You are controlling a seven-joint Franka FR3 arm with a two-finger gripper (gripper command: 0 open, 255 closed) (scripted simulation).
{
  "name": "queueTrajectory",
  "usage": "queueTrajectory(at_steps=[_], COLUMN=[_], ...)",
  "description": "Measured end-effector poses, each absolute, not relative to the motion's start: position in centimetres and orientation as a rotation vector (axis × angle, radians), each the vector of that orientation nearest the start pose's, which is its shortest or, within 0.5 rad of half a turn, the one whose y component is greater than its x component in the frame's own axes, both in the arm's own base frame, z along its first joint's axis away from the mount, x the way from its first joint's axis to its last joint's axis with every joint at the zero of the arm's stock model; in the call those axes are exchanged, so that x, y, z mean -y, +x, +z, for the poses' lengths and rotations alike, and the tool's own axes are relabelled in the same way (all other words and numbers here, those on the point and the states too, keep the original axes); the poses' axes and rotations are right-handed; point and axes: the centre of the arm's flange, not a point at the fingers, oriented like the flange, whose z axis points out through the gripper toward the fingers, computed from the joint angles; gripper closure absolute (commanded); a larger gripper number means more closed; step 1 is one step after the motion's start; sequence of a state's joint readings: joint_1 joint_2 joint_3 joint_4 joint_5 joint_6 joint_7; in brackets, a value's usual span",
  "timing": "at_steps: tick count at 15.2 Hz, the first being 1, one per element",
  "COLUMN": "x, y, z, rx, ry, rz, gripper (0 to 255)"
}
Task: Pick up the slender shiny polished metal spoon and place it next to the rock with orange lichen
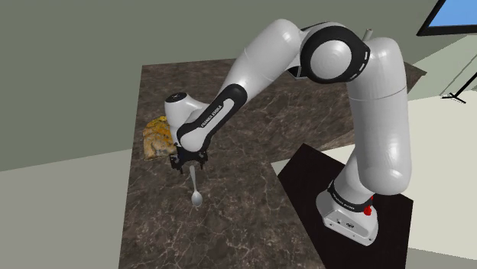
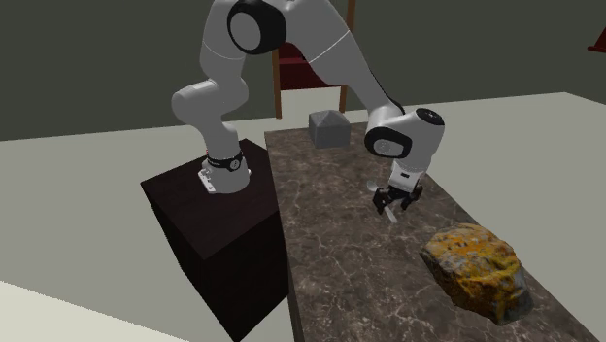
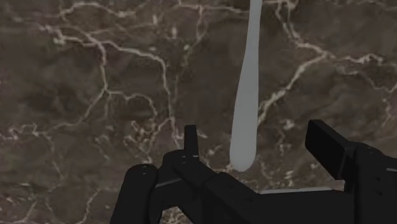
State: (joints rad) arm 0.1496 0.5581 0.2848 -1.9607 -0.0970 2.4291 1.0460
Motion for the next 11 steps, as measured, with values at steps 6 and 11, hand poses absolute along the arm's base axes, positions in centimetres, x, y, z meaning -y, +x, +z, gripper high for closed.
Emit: queueTrajectory(at_steps=[6, 11], x=[-25.0, -25.0], y=[55.8, 55.9], z=[21.8, 24.1], rx=[-0.879, -0.879], ry=[-2.987, -2.987], rz=[0.167, 0.167], gripper=[0, 0])
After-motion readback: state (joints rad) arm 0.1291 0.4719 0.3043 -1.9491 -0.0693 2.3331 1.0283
